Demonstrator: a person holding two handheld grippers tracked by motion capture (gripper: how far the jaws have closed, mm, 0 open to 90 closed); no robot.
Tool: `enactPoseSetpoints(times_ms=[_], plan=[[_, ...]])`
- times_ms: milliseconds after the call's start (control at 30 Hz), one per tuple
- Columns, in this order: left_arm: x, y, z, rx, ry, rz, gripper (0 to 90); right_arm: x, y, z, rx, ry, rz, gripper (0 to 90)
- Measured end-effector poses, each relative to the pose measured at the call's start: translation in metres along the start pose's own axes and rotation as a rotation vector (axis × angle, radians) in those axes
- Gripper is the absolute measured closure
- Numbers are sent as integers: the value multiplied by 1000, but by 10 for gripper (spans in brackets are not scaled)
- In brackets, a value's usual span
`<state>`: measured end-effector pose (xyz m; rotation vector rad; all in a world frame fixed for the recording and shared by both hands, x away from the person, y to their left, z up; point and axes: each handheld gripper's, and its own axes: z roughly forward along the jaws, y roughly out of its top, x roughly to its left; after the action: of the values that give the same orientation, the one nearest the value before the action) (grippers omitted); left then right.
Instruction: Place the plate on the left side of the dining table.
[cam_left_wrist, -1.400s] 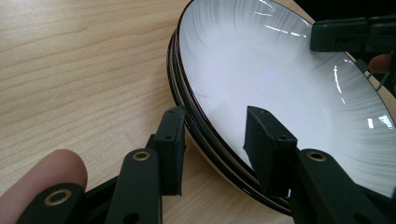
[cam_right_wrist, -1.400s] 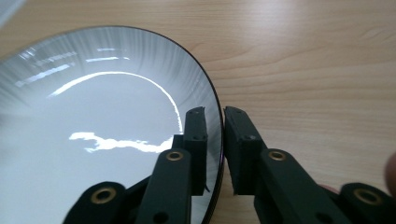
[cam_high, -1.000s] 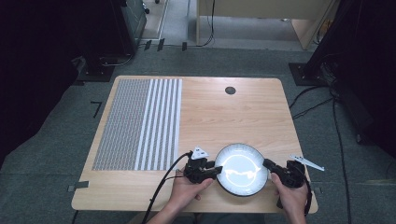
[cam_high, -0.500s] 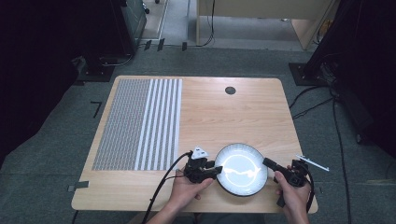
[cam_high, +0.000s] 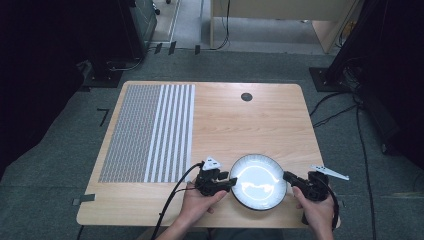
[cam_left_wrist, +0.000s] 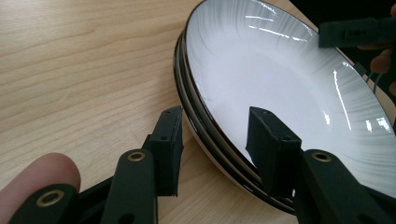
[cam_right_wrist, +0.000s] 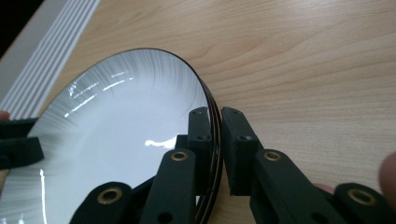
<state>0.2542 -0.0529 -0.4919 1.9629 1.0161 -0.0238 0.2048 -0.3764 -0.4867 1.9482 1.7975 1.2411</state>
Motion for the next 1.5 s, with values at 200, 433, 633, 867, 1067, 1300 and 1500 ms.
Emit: enactPoseSetpoints(times_ms=[200,433,633,867,1067,1300,1500], plan=[[-1,0,-4,-11,-17,11,661,3,-4,-3,36,-4,-17,816],[-2,1,-3,-13,-12,0,713,20,-8,-4,40,-124,-39,821],[-2,1,-1,1,-12,-8,709,20,-10,-2,8,-129,13,840],[-3,1,0,1,-5,4,689,4,-8,0,-17,-33,145,853],[-3,2,2,0,-7,-5,647,1,-9,-1,-21,-15,170,850],[-3,4,1,-5,-24,-18,603,-3,-10,-1,-17,20,235,848],[-4,4,0,-5,-25,-19,609,-5,-9,-2,-15,29,253,848]])
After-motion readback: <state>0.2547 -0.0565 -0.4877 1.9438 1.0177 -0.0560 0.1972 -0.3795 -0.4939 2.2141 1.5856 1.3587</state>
